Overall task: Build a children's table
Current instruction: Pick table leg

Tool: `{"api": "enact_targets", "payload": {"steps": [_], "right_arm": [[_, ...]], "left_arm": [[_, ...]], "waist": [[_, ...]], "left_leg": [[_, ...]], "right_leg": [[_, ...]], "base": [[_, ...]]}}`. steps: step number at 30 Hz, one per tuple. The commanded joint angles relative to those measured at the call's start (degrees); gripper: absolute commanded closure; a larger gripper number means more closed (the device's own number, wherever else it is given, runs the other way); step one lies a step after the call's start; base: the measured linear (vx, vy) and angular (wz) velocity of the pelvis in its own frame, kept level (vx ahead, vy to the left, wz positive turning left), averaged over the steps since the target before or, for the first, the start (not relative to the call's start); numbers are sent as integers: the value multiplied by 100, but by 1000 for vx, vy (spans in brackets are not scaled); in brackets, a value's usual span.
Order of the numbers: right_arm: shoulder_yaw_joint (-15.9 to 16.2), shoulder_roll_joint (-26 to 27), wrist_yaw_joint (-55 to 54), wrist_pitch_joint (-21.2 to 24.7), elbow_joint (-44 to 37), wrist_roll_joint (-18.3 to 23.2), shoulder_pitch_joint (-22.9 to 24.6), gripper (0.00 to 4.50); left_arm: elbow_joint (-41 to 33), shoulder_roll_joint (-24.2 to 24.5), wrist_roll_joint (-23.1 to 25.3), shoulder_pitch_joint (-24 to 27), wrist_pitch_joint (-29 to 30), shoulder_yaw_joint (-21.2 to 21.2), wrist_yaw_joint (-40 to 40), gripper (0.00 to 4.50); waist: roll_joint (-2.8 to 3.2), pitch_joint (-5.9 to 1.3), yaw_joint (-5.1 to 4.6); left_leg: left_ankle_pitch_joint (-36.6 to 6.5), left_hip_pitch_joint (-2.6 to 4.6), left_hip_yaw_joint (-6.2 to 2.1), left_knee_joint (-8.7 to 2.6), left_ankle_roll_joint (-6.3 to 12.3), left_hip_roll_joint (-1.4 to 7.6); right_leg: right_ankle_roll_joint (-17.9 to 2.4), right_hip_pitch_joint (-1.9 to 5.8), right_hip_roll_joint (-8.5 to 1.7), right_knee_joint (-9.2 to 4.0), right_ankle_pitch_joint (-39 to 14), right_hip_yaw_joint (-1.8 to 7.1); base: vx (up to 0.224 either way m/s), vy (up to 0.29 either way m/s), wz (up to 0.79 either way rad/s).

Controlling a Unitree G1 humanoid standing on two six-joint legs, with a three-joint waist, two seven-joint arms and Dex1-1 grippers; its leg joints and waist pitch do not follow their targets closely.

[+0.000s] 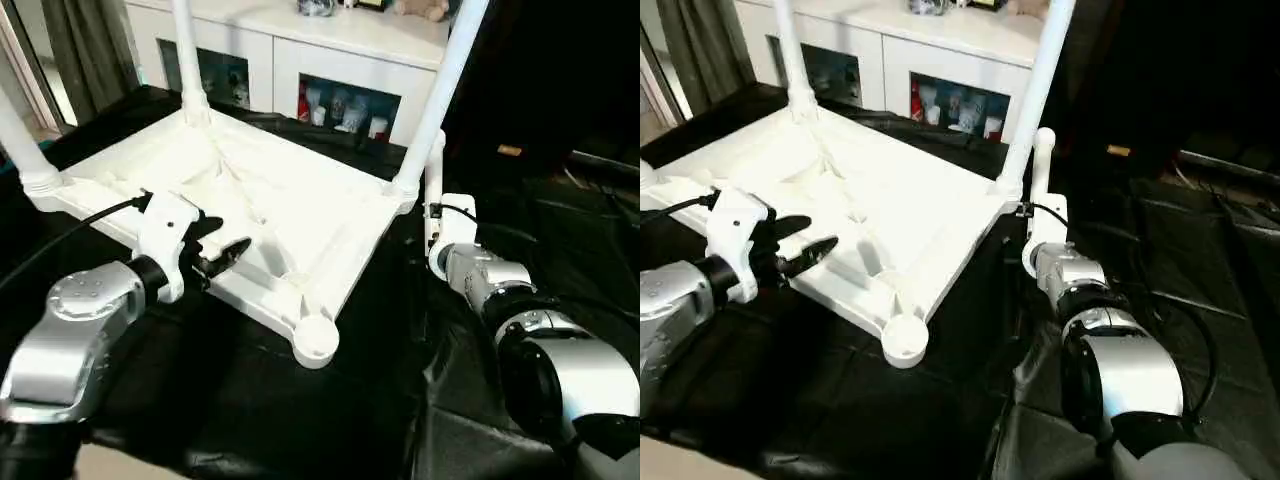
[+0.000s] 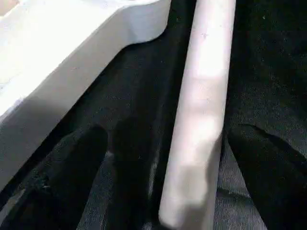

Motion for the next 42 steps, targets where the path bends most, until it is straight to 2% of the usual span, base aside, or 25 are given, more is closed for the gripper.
{"api": "enact_targets", "payload": {"steps": [1, 4, 7, 8, 10, 12, 15, 20, 22, 23, 24, 28, 29, 30, 31, 34, 35, 36, 37, 39, 42], "right_arm": [[-70, -89, -10, 101, 139, -60, -79, 39], [-83, -81, -7, 163, 172, -51, -58, 74], [-87, -82, 6, 215, 193, -48, -43, 84], [-90, -82, 23, 255, 205, -44, -26, 106], [-84, -83, 71, 308, 241, -47, 3, 116], [-84, -83, 71, 308, 241, -47, 3, 125], [-161, -100, -2, 265, 257, 13, 26, 157], [-266, -111, -88, 242, 253, 93, 40, 201], [-445, -149, -230, 175, 248, 215, 76, 214], [-472, -160, -253, 156, 246, 232, 82, 214], [-479, -162, -259, 151, 246, 236, 84, 244], [-708, -227, -347, -124, 194, 403, 110, 252], [-784, -237, -339, -239, 170, 464, 115, 278], [-901, -283, -288, -434, 123, 559, 152, 286], [-966, -293, -197, -618, 79, 611, 178, 289], [-1096, -301, -63, -819, 8, 715, 229, 329], [-1100, -307, -44, -846, 2, 725, 243, 332], [-1102, -311, 0, -922, -10, 731, 271, 332], [-1108, -312, 11, -942, -18, 738, 281, 337], [-1155, -313, 108, -1082, -80, 790, 346, 372], [-1144, -315, 311, -1296, -169, 787, 450, 390]], "left_arm": [[-229, 86, -123, 34, 174, -77, -129, 123], [-220, 78, -96, 7, 191, -86, -96, 92], [-238, 102, -110, 16, 218, -97, -95, 87], [-244, 119, -102, 29, 225, -100, -94, 58], [-280, 161, -118, 51, 265, -88, -75, 50], [-281, 162, -118, 51, 265, -87, -75, 45], [-287, 161, -123, 52, 254, -45, -16, 6], [-273, 144, -108, 46, 219, -41, 11, 0], [-203, 132, -23, 12, 86, -28, 87, 0], [-188, 126, -7, 2, 59, -22, 107, 0], [-184, 125, -3, -1, 53, -20, 112, 0], [-26, -17, -5, -113, -117, 156, 316, 0], [23, -69, -13, -153, -167, 212, 384, 0], [229, -224, 13, -284, -371, 326, 582, 0], [368, -306, 33, -369, -487, 369, 686, 0], [586, -428, 46, -500, -678, 393, 872, 0], [630, -454, 57, -521, -718, 395, 911, 0], [710, -496, 73, -554, -788, 393, 961, 0], [726, -503, 79, -561, -804, 391, 968, 0], [848, -572, 102, -612, -887, 383, 1027, 0], [1081, -692, 196, -693, -1062, 354, 1144, 0]], "waist": [[134, -348, -11], [131, -350, 22], [127, -364, 31], [118, -365, 29], [117, -369, 28], [117, -367, 31], [100, -363, 31], [99, -359, 36], [68, -358, 38], [73, -362, 40], [79, -367, 43], [74, -368, 40], [67, -369, 44], [86, -366, 40], [75, -365, 32], [58, -374, 27], [55, -376, 27], [75, -390, 18], [60, -396, 18], [61, -398, 16], [68, -397, 15]], "left_leg": [[-1784, 229, -156, -486, -545, 398], [-1771, 228, -154, -484, -551, 395], [-1667, 220, -155, -486, -557, 395], [-1625, 213, -154, -484, -548, 394], [-1522, 204, -147, -478, -514, 387], [-1516, 204, -144, -476, -501, 386], [-1546, 212, -144, -480, -500, 394], [-1634, 219, -145, -481, -525, 394], [-1553, 207, -141, -481, -499, 393], [-1526, 207, -142, -479, -497, 391], [-1479, 206, -141, -476, -485, 391], [-1448, 206, -129, -465, -473, 383], [-1469, 205, -122, -461, -471, 384], [-1491, 208, -128, -459, -466, 384], [-1517, 210, -117, -453, -457, 380], [-1451, 194, -127, -454, -396, 389], [-1419, 198, -125, -447, -384, 386], [-1298, 191, -124, -439, -350, 383], [-1217, 193, -119, -429, -309, 381], [-1163, 186, -111, -419, -267, 381], [-1166, 188, -111, -418, -214, 386]], "right_leg": [[-953, 148, -620, -438, -897, 390], [-905, 140, -618, -449, -914, 401], [-898, 148, -610, -426, -738, 395], [-897, 151, -606, -420, -690, 394], [-905, 157, -603, -409, -570, 394], [-906, 158, -608, -414, -577, 396], [-903, 154, -608, -422, -652, 393], [-861, 145, -619, -441, -836, 400], [-845, 153, -616, -434, -774, 400], [-840, 156, -616, -429, -749, 399], [-836, 155, -614, -427, -703, 395], [-833, 154, -605, -423, -642, 393], [-822, 156, -615, -434, -662, 397], [-808, 159, -618, -440, -700, 400], [-790, 155, -609, -459, -721, 402], [-773, 169, -608, -451, -690, 393], [-776, 168, -604, -446, -651, 393], [-824, 176, -603, -428, -497, 391], [-864, 179, -595, -417, -380, 387], [-900, 183, -597, -417, -302, 385], [-932, 185, -597, -426, -301, 383]], "base": [[0, 0, 0], [0, 0, 0], [0, 0, 0], [0, 0, 0], [0, 0, 0], [0, 0, 0], [0, 0, 0], [0, 0, 0], [0, 0, 0], [0, 0, 0], [0, 0, 0], [0, 0, 0], [0, 0, 0], [0, 0, 0], [0, 0, 0], [0, 0, 0], [0, 0, 0], [0, 0, 0], [0, 0, 0], [0, 0, 0], [0, 0, 0]]}}
